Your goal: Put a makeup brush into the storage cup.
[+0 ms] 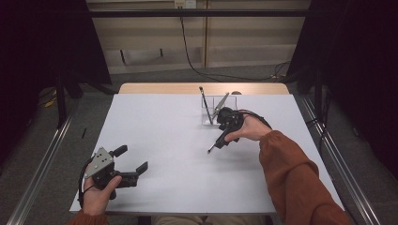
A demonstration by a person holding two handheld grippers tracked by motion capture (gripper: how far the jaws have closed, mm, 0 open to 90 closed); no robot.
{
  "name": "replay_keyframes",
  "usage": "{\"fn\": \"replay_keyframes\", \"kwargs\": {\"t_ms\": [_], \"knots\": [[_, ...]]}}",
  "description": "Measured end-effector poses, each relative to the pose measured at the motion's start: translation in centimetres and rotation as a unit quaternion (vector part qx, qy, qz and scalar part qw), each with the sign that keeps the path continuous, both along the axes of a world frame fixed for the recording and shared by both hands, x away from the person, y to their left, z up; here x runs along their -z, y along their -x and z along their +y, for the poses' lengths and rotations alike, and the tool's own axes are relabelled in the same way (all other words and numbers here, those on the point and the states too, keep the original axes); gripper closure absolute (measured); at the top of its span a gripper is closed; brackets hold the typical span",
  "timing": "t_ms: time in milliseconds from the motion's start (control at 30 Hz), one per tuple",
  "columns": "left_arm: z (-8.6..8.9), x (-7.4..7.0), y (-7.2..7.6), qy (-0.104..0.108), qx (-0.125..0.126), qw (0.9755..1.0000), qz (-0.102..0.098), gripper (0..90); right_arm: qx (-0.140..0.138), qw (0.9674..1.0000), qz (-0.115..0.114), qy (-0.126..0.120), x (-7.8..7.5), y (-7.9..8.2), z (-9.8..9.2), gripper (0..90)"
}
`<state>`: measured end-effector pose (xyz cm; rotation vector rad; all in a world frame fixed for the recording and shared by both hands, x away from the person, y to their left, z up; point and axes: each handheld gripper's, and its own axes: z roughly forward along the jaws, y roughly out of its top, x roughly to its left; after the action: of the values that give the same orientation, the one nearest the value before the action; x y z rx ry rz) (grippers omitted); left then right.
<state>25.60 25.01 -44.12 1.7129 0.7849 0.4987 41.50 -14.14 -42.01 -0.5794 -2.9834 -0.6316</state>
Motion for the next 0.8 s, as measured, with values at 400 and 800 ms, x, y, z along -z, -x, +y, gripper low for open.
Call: {"fn": "replay_keyframes", "kwargs": {"t_ms": [400,800], "knots": [[-0.1,0.1,0.0,-0.002,0.002,1.0,0.002,2.1,-0.024,0.9992,0.002,0.033,1.9,-0.9,0.9,12.9],[-0.1,0.1,0.0,-0.006,0.005,1.0,0.003,2.2,-0.031,0.9984,-0.005,0.047,3.2,-1.2,1.4,12.4]]}}
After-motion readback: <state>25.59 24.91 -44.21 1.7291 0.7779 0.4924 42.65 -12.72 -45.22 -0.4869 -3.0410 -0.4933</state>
